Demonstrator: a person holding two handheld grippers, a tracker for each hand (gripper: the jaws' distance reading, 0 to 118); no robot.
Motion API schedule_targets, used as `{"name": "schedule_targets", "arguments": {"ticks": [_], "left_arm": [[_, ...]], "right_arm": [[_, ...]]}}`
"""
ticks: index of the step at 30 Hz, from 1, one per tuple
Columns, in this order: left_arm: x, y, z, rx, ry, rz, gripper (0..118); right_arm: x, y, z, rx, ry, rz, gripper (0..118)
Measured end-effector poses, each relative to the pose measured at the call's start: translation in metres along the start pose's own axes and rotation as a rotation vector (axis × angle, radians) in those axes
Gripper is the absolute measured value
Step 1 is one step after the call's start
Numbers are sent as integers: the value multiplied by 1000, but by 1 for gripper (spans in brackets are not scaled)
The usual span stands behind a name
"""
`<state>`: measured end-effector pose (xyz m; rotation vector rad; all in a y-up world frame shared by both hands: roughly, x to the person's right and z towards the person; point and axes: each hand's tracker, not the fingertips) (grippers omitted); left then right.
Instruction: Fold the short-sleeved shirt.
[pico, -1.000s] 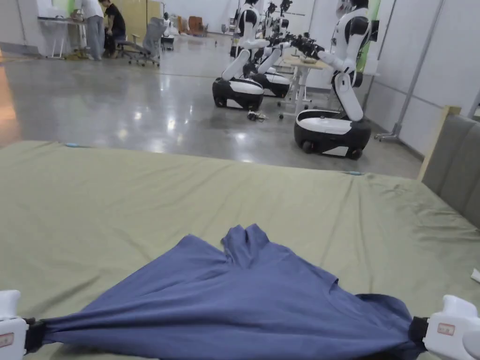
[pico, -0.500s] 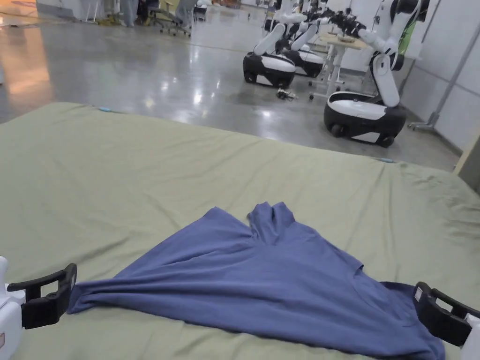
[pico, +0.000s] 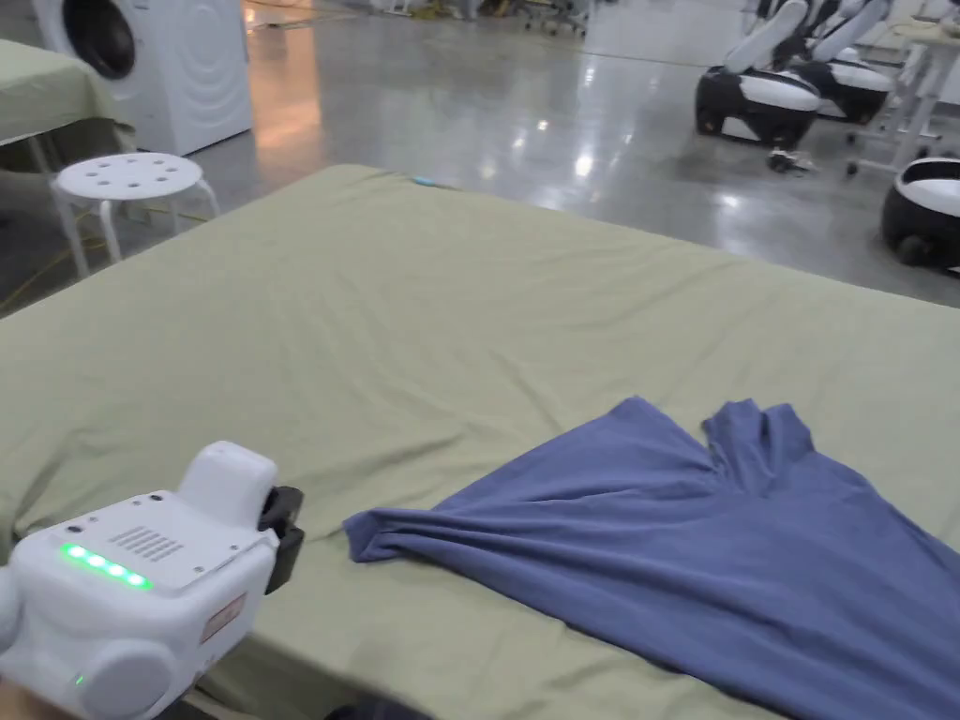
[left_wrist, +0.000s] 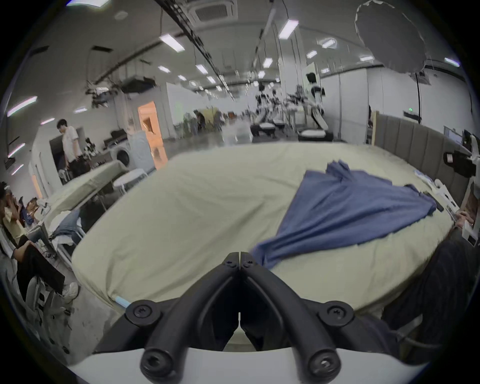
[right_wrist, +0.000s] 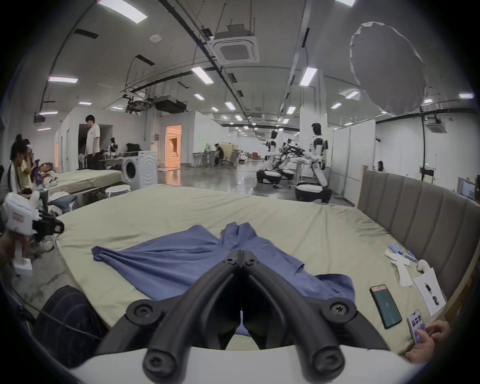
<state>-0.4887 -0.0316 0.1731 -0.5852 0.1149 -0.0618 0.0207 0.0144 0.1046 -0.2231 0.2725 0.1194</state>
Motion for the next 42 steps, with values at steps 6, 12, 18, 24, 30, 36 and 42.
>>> {"name": "schedule_targets", "arguments": {"ticks": [6, 12, 18, 24, 30, 36, 42], "left_arm": [[-14, -8, -61, -98, -101, -8, 47], [-35, 1, -122, -127, -173, 33, 103], [-29, 9, -159, -167, -235, -29, 101], [-14, 5, -164, -202, -351, -69, 6], [-12, 2, -150, -162, -332, 7, 1], [-1, 10, -126, -117, -280, 31, 1], [14, 15, -113, -49, -287, 103, 1]], "right_arm": [[-19, -12, -20, -66, 61, -11, 0], [-25, -19, -36, -118, 75, 3, 0], [-25, -19, -51, -157, 63, 18, 0], [-22, -15, -59, -168, 61, -17, 0], [-18, -9, -63, -184, 72, -20, 0], [22, 21, -122, -312, -5, 28, 0], [86, 36, -259, -503, -38, 123, 0]]}}
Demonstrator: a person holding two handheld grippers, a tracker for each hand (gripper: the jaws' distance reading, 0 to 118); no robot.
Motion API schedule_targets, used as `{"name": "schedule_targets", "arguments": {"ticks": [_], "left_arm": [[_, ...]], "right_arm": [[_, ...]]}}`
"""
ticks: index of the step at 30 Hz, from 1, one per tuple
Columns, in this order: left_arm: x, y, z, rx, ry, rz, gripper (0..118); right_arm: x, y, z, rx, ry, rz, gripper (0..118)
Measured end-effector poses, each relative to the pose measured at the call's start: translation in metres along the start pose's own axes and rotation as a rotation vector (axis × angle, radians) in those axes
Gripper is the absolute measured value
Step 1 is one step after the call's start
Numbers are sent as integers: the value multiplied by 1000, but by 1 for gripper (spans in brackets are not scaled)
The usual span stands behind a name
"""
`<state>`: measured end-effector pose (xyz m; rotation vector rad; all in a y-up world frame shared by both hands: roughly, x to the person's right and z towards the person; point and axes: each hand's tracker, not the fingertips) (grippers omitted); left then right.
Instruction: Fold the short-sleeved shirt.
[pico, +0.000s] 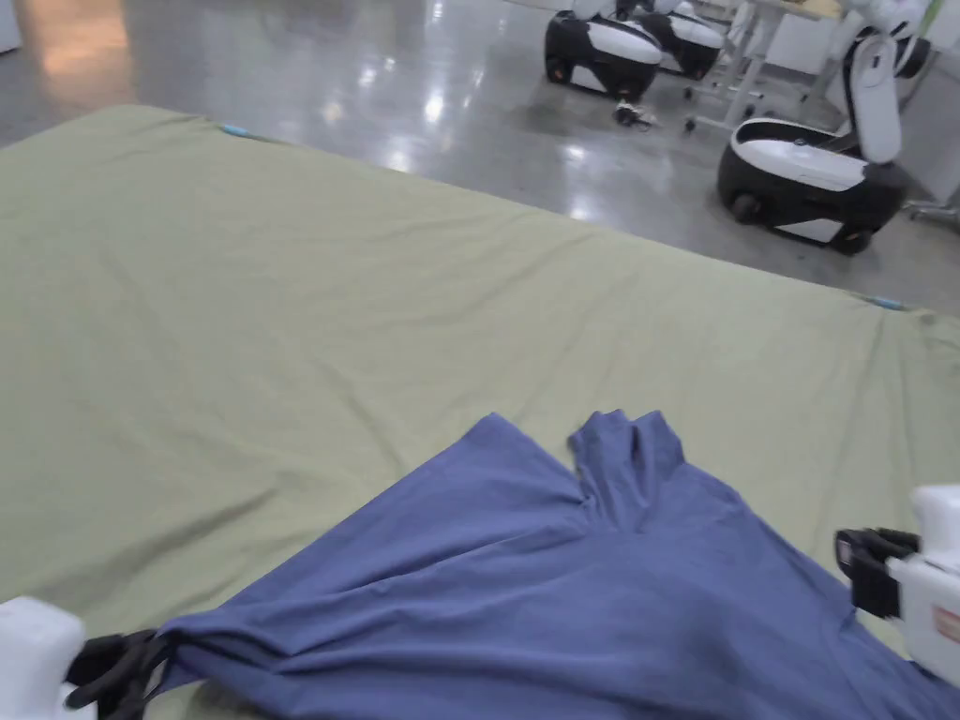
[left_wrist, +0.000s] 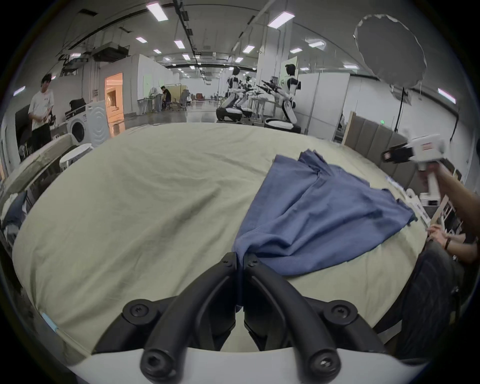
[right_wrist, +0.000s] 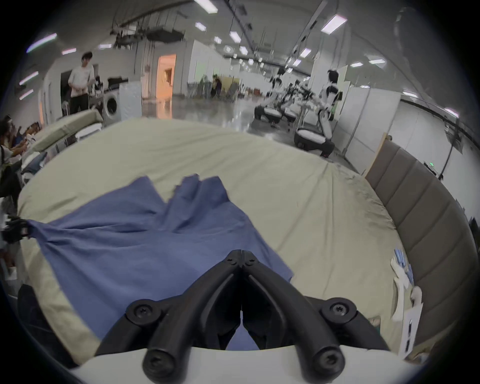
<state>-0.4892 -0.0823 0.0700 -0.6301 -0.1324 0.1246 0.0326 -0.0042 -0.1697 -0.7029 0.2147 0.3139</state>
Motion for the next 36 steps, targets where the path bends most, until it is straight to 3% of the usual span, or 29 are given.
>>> {"name": "schedule_targets", "arguments": {"ticks": [3, 4, 5, 6, 7, 8, 9, 13, 14, 15, 16, 17, 18, 19, 22, 24, 25, 29, 31, 36], "left_arm": [[12, 7, 5, 14, 4, 31, 1], [13, 7, 6, 18, -1, 40, 1], [15, 12, 7, 13, -14, 52, 1], [17, 13, 8, 13, -4, 57, 1], [18, 14, 9, 11, -1, 57, 1], [21, 15, 8, 14, -5, 65, 1], [21, 17, 8, 11, -13, 78, 1], [24, 17, 7, 9, -11, 77, 1], [24, 18, 6, 6, -12, 73, 1], [25, 19, 5, -1, -4, 68, 1], [25, 18, 4, -2, -5, 59, 1], [25, 18, 3, 1, -1, 51, 1], [26, 18, 2, 1, 0, 47, 1], [26, 19, 1, 1, 9, 48, 1], [25, 25, -1, 8, 2, 65, 1], [26, 29, -5, 11, 1, 76, 1], [23, 32, -7, 20, -13, 105, 1], [12, 59, -13, 41, -47, 159, 1], [14, 85, -10, 90, -63, 184, 1], [22, 169, 2, 241, -107, 186, 1]], "right_arm": [[21, 22, -67, -83, 2, 40, 0], [25, 27, -83, -93, 33, 8, 1], [31, 32, -104, -116, 96, -34, 12], [35, 36, -124, -157, 122, -64, 46], [37, 38, -143, -194, 133, -79, 112], [35, 38, -162, -223, 105, -62, 116], [36, 38, -163, -134, 54, -15, 111], [26, 44, -196, -271, 82, -26, 113], [23, 44, -205, -288, 76, -28, 111], [20, 44, -208, -283, 63, -23, 102], [18, 43, -208, -283, 59, -39, 70], [18, 41, -209, -302, 74, -74, 60], [21, 31, -210, -322, 97, -181, 50], [16, 32, -200, -275, 49, -191, 5], [9, 32, -170, -269, 49, -148, 2], [10, 32, -148, -279, 115, -160, 2], [9, 35, -132, -252, 88, -166, 2], [53, 52, -71, -70, 123, -338, 2], [57, 67, -20, 8, 106, -362, 2], [86, 115, 88, 164, 55, -285, 2]]}}
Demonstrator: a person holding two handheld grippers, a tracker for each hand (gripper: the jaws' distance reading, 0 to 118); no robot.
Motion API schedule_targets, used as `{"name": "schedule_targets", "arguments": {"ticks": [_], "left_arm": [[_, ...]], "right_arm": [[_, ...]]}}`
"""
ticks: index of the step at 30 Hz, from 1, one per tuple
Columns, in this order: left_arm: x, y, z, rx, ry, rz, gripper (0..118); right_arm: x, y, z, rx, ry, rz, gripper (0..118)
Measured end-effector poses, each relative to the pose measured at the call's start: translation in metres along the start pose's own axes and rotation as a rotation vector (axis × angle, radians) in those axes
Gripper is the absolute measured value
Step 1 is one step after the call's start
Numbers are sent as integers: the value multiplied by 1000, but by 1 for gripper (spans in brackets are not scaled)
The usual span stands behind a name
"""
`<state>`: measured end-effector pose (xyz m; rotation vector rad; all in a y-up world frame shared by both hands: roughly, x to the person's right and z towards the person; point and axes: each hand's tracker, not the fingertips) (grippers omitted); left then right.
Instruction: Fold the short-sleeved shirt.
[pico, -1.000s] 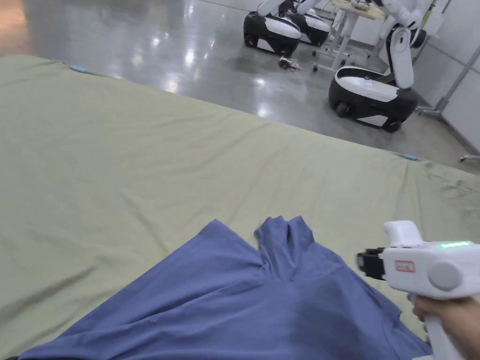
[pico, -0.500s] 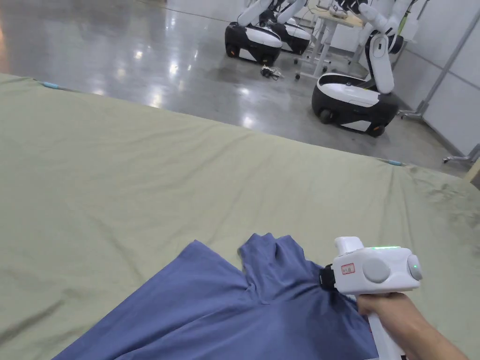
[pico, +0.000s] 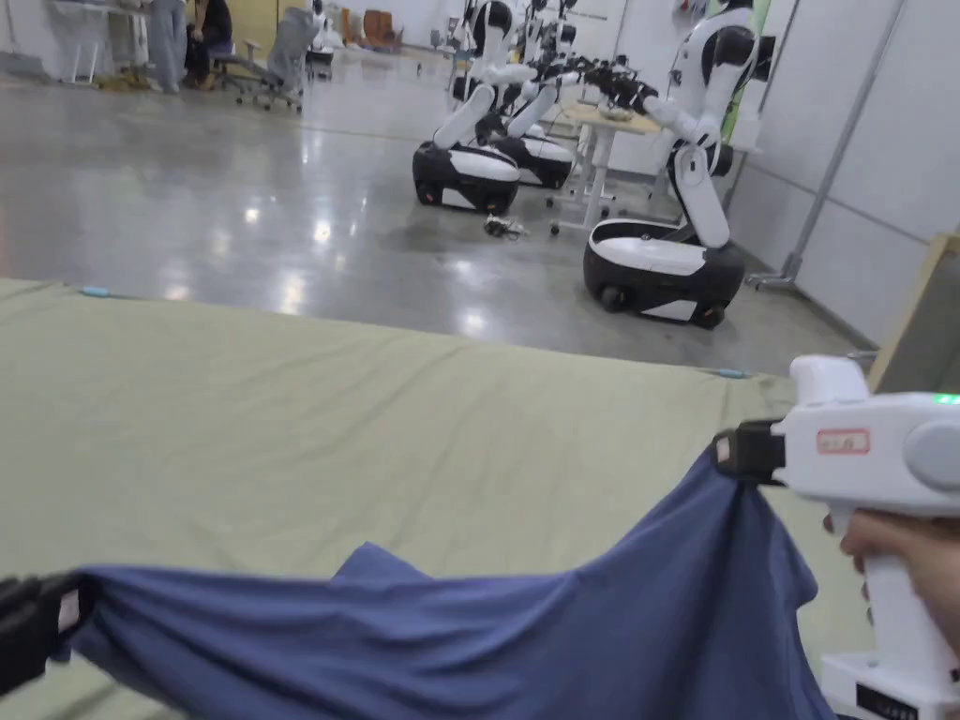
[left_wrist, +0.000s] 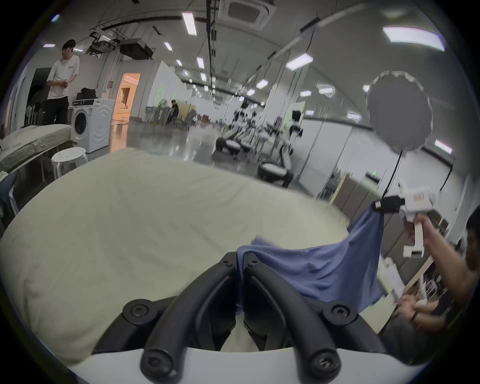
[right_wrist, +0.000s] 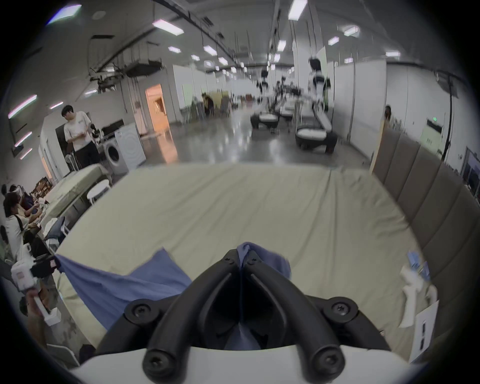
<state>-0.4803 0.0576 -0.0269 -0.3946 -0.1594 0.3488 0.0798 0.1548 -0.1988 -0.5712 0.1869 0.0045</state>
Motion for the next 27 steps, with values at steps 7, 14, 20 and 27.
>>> {"name": "schedule_targets", "arguments": {"ticks": [7, 14, 20, 27], "left_arm": [[38, 134, -20, 189, -56, 42, 1], [90, 268, -51, 249, -36, 8, 1], [120, 336, -76, 334, 65, -62, 1], [150, 366, -84, 370, 135, -138, 1]], "right_arm": [[25, 115, 113, 287, -71, -23, 2], [44, 215, 140, 449, -169, -80, 2], [50, 267, 121, 549, -181, -104, 2], [51, 293, 75, 561, -194, -130, 2]]}}
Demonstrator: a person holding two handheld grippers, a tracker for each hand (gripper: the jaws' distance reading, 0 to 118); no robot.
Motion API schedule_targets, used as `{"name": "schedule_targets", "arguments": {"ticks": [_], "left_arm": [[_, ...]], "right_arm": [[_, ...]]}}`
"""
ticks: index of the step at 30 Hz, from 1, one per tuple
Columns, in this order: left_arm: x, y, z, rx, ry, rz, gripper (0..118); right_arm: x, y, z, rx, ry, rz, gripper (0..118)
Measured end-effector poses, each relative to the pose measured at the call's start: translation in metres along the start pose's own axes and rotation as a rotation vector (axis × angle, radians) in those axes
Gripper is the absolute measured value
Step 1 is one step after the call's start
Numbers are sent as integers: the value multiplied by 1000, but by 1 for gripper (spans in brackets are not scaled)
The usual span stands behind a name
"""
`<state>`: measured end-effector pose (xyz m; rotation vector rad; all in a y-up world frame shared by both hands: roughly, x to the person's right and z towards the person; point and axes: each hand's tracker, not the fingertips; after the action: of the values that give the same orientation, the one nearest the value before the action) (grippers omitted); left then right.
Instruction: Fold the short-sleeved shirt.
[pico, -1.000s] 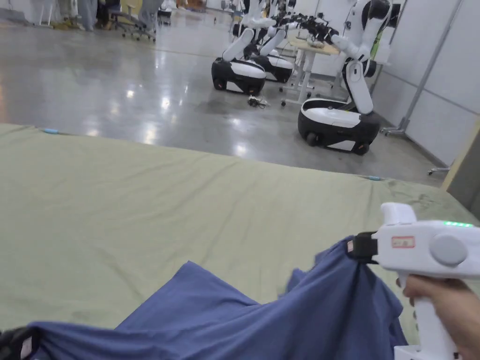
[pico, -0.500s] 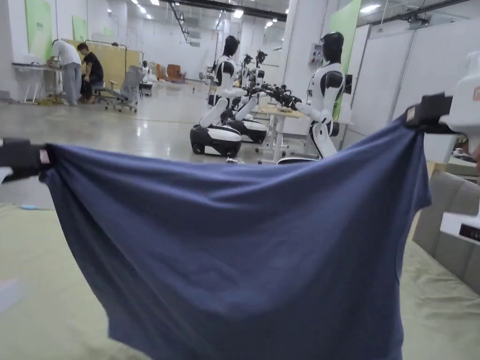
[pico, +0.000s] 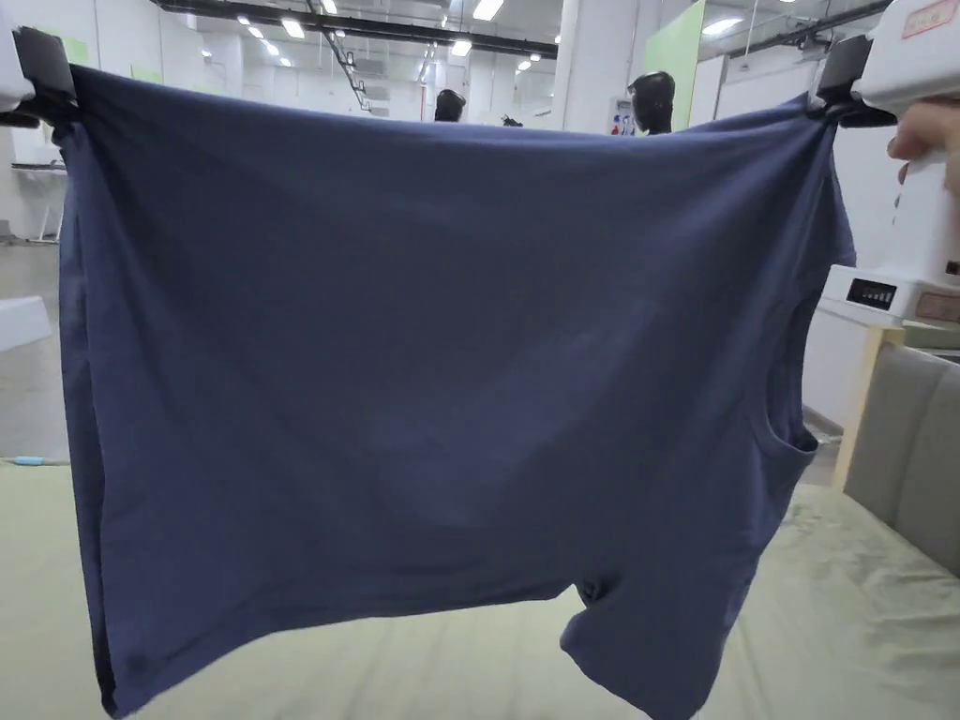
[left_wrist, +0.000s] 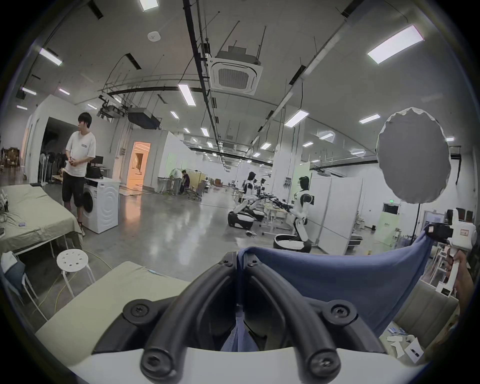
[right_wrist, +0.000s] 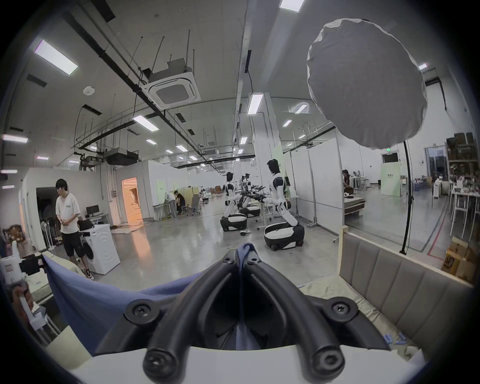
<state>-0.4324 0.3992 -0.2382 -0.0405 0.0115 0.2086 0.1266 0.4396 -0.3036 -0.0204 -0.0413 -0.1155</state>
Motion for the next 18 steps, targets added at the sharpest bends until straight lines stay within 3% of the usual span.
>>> {"name": "schedule_targets", "arguments": {"ticks": [1, 4, 10, 18], "left_arm": [[-9, 0, -40, -5, 14, -4, 1], [-12, -25, -66, -56, 40, -42, 1], [-40, -92, -106, -70, 68, 21, 1], [-38, -126, -92, -111, 48, 74, 1]], "right_arm": [[-1, -8, -8, -1, -4, -17, 2], [-5, -39, -25, -44, -30, 0, 2], [-3, -99, -41, -82, -28, -35, 2], [15, -109, -29, -151, -32, -62, 2]]}}
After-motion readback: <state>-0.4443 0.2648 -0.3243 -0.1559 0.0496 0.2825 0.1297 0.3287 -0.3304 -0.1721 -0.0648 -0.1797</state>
